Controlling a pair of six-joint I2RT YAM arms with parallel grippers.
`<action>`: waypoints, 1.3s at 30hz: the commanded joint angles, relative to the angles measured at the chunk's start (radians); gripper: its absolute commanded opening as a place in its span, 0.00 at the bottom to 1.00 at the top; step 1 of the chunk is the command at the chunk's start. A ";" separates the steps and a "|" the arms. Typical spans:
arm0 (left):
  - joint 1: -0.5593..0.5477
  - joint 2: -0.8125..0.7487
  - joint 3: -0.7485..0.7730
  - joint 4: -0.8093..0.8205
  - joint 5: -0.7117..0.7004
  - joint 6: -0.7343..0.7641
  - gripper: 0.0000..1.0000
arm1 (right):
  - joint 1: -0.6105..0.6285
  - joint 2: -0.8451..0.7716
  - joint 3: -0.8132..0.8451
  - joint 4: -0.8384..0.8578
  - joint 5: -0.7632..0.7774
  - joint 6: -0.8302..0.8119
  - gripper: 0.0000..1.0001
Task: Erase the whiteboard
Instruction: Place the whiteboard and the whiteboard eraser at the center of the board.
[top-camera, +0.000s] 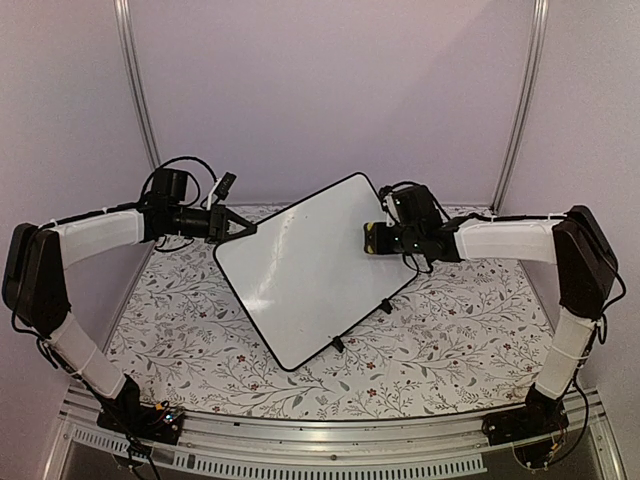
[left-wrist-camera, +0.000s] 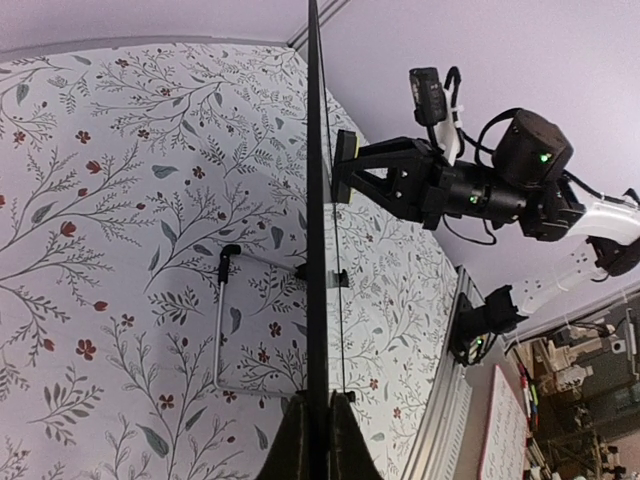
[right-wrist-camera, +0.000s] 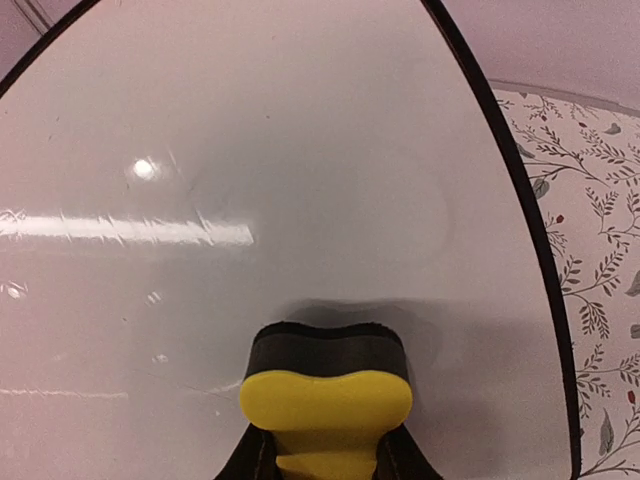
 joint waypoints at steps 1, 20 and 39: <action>-0.012 -0.013 -0.007 0.028 0.051 0.041 0.00 | -0.003 -0.027 -0.106 -0.044 0.071 -0.006 0.00; -0.014 -0.013 -0.008 0.029 0.048 0.041 0.00 | -0.073 -0.083 -0.248 -0.047 0.156 0.012 0.00; -0.011 -0.015 -0.006 0.029 0.045 0.038 0.00 | -0.153 -0.314 -0.312 -0.147 0.149 -0.009 0.00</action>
